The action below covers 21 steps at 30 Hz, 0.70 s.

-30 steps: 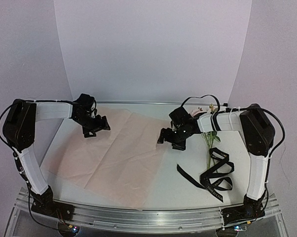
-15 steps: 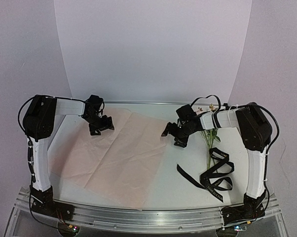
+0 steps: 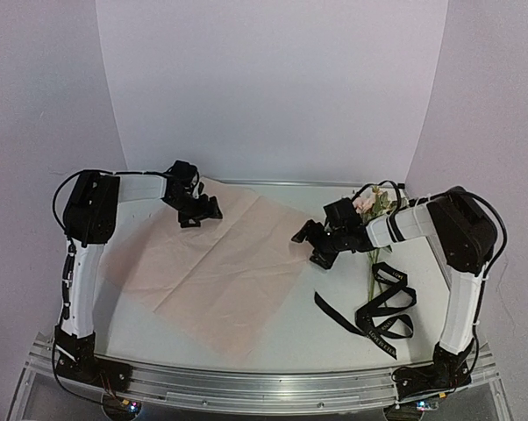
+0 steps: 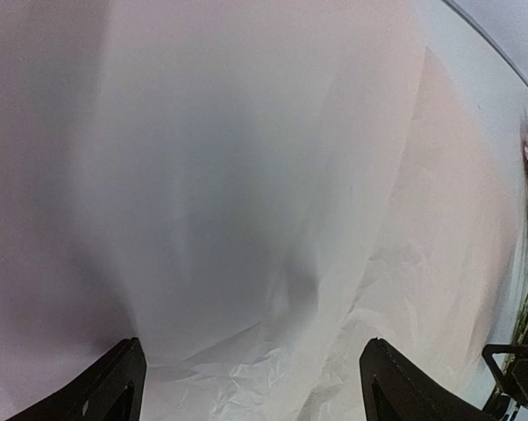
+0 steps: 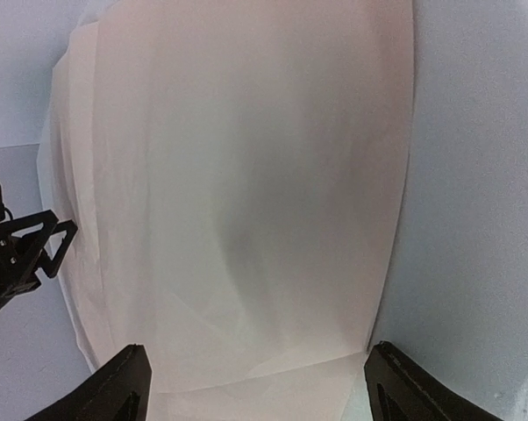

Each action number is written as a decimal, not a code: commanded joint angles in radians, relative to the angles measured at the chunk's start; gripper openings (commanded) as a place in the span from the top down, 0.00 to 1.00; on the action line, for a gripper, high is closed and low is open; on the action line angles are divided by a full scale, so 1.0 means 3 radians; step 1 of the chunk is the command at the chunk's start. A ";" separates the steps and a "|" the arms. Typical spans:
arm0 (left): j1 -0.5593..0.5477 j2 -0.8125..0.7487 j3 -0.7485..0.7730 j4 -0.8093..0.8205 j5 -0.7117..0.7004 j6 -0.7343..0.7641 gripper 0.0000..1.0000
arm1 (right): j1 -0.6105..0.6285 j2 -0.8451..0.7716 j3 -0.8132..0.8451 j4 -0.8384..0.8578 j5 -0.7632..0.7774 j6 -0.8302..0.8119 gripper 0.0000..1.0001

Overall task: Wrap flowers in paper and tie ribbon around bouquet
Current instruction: Adjust the flattened wrapping paper at the center of the board.

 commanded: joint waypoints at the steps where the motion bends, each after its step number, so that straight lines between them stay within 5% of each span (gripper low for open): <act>1: -0.0219 0.0303 0.0267 -0.0220 0.0218 0.0166 0.13 | 0.0099 -0.0297 -0.0469 -0.0155 0.0427 0.0231 0.13; 15: -0.0355 0.0432 0.0531 -0.0279 0.0214 0.0181 0.13 | 0.0550 -0.0724 -0.0935 -0.0191 0.0874 0.0332 0.13; 21: -0.0237 0.0359 0.0494 -0.0303 0.0062 0.0104 0.12 | 0.0524 -0.0977 -0.0877 -0.0722 0.1107 0.0031 0.11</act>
